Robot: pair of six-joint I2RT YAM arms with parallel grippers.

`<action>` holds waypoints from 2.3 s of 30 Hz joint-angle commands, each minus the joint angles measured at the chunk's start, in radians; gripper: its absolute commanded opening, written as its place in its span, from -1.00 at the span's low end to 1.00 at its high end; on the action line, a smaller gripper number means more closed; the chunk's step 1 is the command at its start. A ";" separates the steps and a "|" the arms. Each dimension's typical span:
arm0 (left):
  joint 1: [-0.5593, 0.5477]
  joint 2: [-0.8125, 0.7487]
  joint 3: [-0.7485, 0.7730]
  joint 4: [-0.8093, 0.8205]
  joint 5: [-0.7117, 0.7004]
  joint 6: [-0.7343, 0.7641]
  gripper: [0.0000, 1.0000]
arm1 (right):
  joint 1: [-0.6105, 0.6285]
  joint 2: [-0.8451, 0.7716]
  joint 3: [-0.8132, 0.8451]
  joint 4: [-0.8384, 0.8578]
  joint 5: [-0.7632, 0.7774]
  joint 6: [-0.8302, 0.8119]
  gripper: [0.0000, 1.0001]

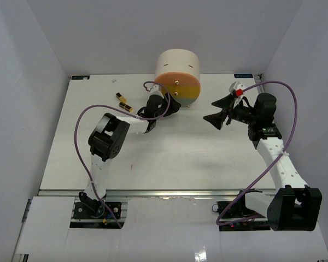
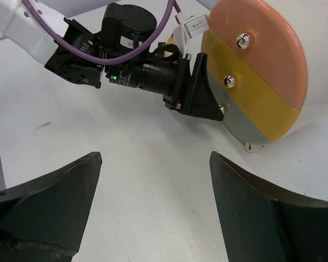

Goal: Organize the makeup

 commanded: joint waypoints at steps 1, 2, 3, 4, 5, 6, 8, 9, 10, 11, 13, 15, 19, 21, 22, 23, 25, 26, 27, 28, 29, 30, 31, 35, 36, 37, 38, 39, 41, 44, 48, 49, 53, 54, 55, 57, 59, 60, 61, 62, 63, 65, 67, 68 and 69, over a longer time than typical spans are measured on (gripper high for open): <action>-0.002 0.010 0.061 0.062 -0.094 0.003 0.39 | -0.004 0.005 -0.014 0.042 -0.033 0.007 0.73; -0.002 0.014 0.067 0.068 -0.101 0.000 0.37 | -0.004 0.005 -0.014 0.041 -0.034 0.006 0.73; -0.002 0.018 0.070 0.070 -0.108 -0.004 0.35 | -0.004 0.005 -0.013 0.041 -0.034 0.006 0.73; -0.002 0.021 0.075 0.069 -0.118 -0.006 0.30 | -0.004 0.006 -0.014 0.040 -0.034 0.005 0.73; -0.002 0.025 0.079 0.069 -0.128 -0.009 0.25 | -0.005 0.007 -0.014 0.040 -0.034 0.004 0.73; -0.002 0.028 0.082 0.065 -0.137 -0.011 0.22 | -0.004 0.008 -0.014 0.040 -0.034 0.003 0.73; -0.002 0.033 0.086 0.062 -0.154 -0.015 0.20 | -0.004 0.008 -0.013 0.039 -0.034 0.002 0.73; -0.002 0.036 0.087 0.061 -0.162 -0.015 0.19 | -0.004 0.008 -0.014 0.038 -0.034 0.001 0.73; -0.002 0.038 0.089 0.059 -0.163 -0.012 0.19 | -0.004 0.010 -0.014 0.039 -0.034 0.001 0.73; -0.002 0.041 0.091 0.057 -0.164 -0.010 0.19 | -0.005 0.011 -0.014 0.039 -0.034 0.001 0.73; -0.002 0.047 0.096 0.055 -0.158 -0.009 0.18 | -0.005 0.013 -0.014 0.038 -0.034 -0.001 0.73; -0.002 0.052 0.103 0.054 -0.147 -0.010 0.16 | -0.006 0.015 -0.014 0.035 -0.034 -0.001 0.74; -0.002 0.062 0.109 0.043 -0.122 -0.014 0.12 | -0.006 0.018 -0.014 0.035 -0.034 -0.004 0.73; -0.002 0.060 0.106 0.044 -0.124 -0.015 0.05 | -0.007 0.021 -0.014 0.034 -0.032 -0.007 0.73; -0.002 0.060 0.108 0.042 -0.126 -0.014 0.02 | -0.006 0.021 -0.014 0.033 -0.032 -0.007 0.73; -0.002 0.060 0.110 0.040 -0.127 -0.012 -0.01 | -0.005 0.021 -0.014 0.032 -0.032 -0.007 0.73; -0.002 0.062 0.118 0.035 -0.129 -0.011 -0.11 | -0.005 0.022 -0.014 0.031 -0.034 -0.008 0.73; -0.002 0.062 0.120 0.034 -0.130 -0.010 -0.15 | -0.005 0.023 -0.014 0.030 -0.035 -0.009 0.73; -0.002 0.062 0.121 0.033 -0.132 -0.010 -0.19 | -0.005 0.024 -0.014 0.029 -0.035 -0.011 0.74; -0.002 0.060 0.121 0.032 -0.132 -0.009 -0.24 | -0.005 0.024 -0.013 0.028 -0.035 -0.012 0.73; -0.002 0.056 0.116 0.033 -0.130 -0.008 -0.29 | -0.005 0.024 -0.013 0.026 -0.035 -0.014 0.73; -0.002 0.053 0.110 0.034 -0.128 -0.006 -0.33 | -0.005 0.025 -0.014 0.024 -0.033 -0.016 0.73; -0.002 0.047 0.103 0.036 -0.123 -0.004 -0.37 | -0.005 0.025 -0.014 0.023 -0.032 -0.018 0.73; -0.002 -0.011 0.038 0.065 -0.088 0.000 -0.42 | -0.007 0.028 -0.014 0.020 -0.033 -0.021 0.73; -0.002 -0.030 0.013 0.077 -0.077 0.000 -0.43 | -0.007 0.028 -0.014 0.020 -0.034 -0.022 0.73; -0.002 -0.051 -0.010 0.084 -0.071 0.000 -0.43 | -0.007 0.028 -0.014 0.020 -0.034 -0.022 0.73; -0.002 -0.079 -0.050 0.088 -0.064 0.008 -0.43 | -0.007 0.029 -0.014 0.019 -0.034 -0.023 0.73; -0.002 -0.107 -0.090 0.093 -0.057 0.016 -0.43 | -0.007 0.030 -0.014 0.018 -0.034 -0.023 0.73; -0.002 -0.174 -0.152 0.106 -0.039 0.020 -0.43 | -0.007 0.031 -0.015 0.018 -0.035 -0.023 0.73; -0.002 -0.251 -0.245 0.117 -0.001 0.023 -0.43 | -0.007 0.038 -0.014 0.018 -0.037 -0.024 0.73; -0.002 -0.304 -0.341 0.130 0.036 0.020 -0.42 | -0.006 0.043 -0.015 0.018 -0.037 -0.022 0.73; -0.002 -0.321 -0.365 0.131 0.039 0.022 -0.42 | -0.006 0.046 -0.016 0.018 -0.036 -0.023 0.73; -0.001 -0.348 -0.405 0.137 0.045 0.041 -0.40 | -0.003 0.054 -0.015 0.015 -0.045 -0.031 0.73; -0.001 -0.348 -0.405 0.133 0.052 0.044 -0.39 | 0.011 0.060 -0.013 0.013 -0.058 -0.043 0.73; 0.000 -0.348 -0.405 0.131 0.058 0.045 -0.39 | 0.025 0.071 -0.001 -0.011 -0.060 -0.060 0.72; 0.000 -0.345 -0.400 0.127 0.070 0.046 -0.39 | 0.094 0.113 0.063 -0.092 0.027 -0.168 0.68; 0.002 -0.349 -0.400 0.127 0.075 0.046 -0.39 | 0.217 0.147 0.122 -0.189 0.193 -0.281 0.71; 0.003 -0.351 -0.401 0.127 0.076 0.046 -0.38 | 0.266 0.168 0.157 -0.204 0.314 -0.300 0.76; 0.005 -0.354 -0.403 0.128 0.078 0.043 -0.38 | 0.289 0.185 0.184 -0.193 0.405 -0.316 0.78; 0.008 -0.357 -0.406 0.128 0.080 0.040 -0.38 | 0.312 0.201 0.212 -0.182 0.494 -0.332 0.81; 0.010 -0.362 -0.409 0.130 0.082 0.038 -0.38 | 0.332 0.225 0.253 -0.173 0.555 -0.342 0.80; 0.014 -0.367 -0.412 0.130 0.085 0.034 -0.38 | 0.344 0.260 0.314 -0.170 0.601 -0.351 0.81; 0.017 -0.371 -0.415 0.130 0.093 0.031 -0.38 | 0.347 0.310 0.405 -0.179 0.622 -0.372 0.80; 0.019 -0.373 -0.417 0.131 0.095 0.030 -0.38 | 0.352 0.331 0.442 -0.192 0.631 -0.386 0.80; 0.021 -0.374 -0.418 0.132 0.098 0.030 -0.38 | 0.358 0.356 0.471 -0.202 0.650 -0.410 0.80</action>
